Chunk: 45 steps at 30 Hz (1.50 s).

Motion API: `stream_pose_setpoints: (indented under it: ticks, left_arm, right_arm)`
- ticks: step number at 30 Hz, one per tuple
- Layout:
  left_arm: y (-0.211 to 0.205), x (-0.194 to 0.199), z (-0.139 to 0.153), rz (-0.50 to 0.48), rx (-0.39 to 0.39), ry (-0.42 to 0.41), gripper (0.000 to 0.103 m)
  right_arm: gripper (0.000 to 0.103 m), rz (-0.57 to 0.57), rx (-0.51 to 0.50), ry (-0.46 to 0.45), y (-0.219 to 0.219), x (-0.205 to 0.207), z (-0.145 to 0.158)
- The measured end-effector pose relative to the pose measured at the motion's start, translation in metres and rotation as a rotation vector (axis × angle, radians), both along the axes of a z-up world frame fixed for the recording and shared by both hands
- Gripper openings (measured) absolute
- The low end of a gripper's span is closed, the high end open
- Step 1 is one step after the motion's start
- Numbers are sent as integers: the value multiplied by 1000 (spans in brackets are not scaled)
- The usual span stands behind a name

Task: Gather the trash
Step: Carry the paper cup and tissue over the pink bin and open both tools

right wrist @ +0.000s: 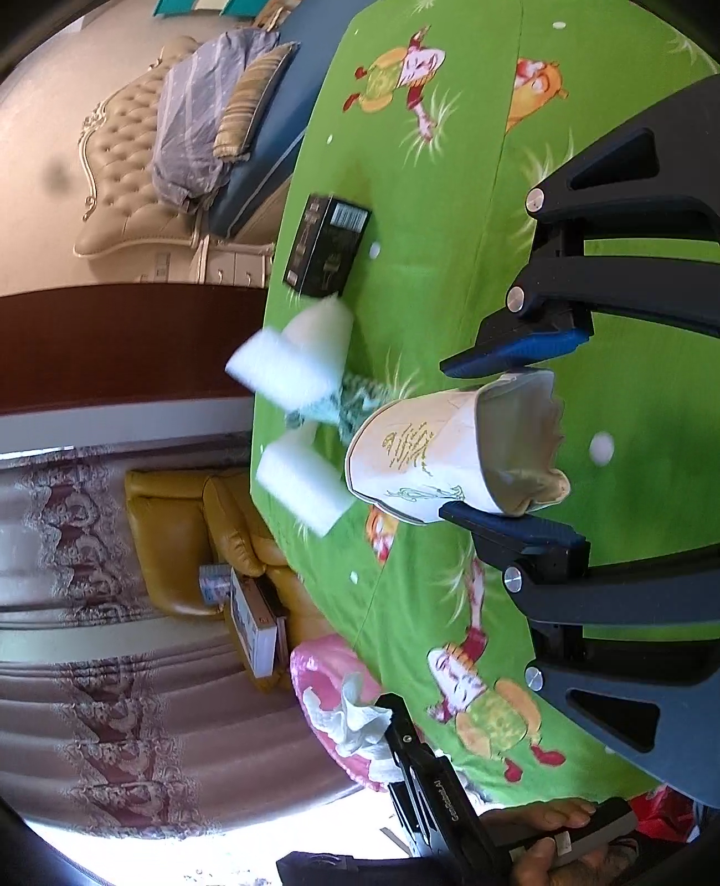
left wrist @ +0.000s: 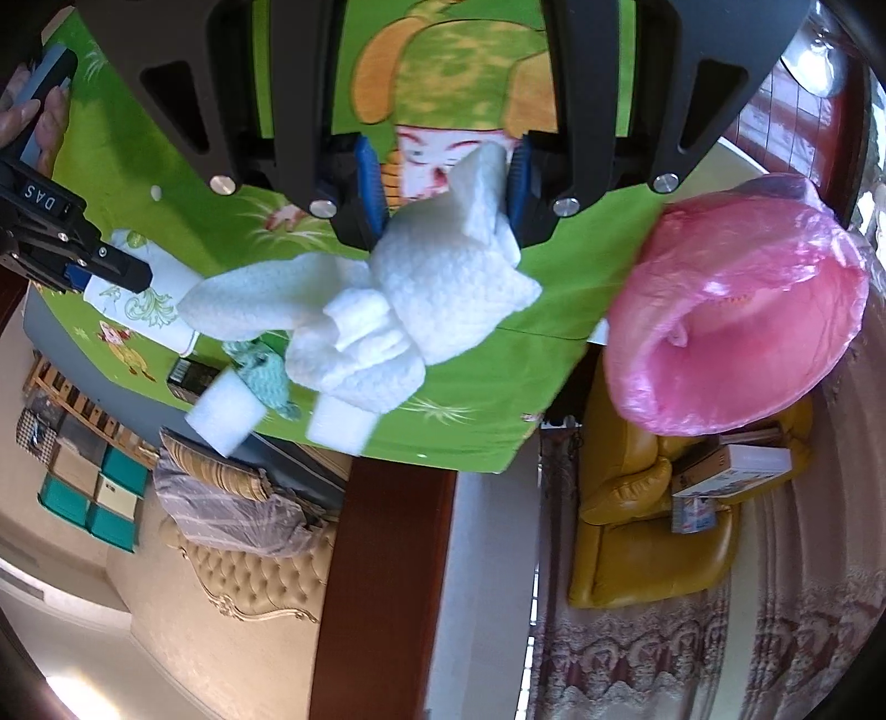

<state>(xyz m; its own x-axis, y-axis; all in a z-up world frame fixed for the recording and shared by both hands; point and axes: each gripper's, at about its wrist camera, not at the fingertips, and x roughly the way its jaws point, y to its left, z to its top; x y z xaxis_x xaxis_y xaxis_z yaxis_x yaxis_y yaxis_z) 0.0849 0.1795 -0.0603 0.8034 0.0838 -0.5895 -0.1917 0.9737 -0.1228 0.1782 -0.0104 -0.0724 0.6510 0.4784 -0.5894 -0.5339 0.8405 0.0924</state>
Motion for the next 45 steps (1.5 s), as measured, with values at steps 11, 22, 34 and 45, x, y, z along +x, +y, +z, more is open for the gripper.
stream_pose_setpoints:
  ticks: [11, 22, 34, 45]
  left_arm:
    - [63, -27, 24, 105, 12, -68, 35]
    - [165, -31, 32, 262, 39, -36, 36]
    - [236, -10, 20, 311, 0, 4, 41]
    - [275, -34, 23, 395, 1, -28, 90]
  right_arm:
    - [45, 130, -27, -24, 69, 0, 11]
    - [45, 288, -8, -32, 160, 2, 29]
    - [45, 377, 18, -30, 245, 16, 47]
    - [57, 470, -12, -45, 314, 0, 38]
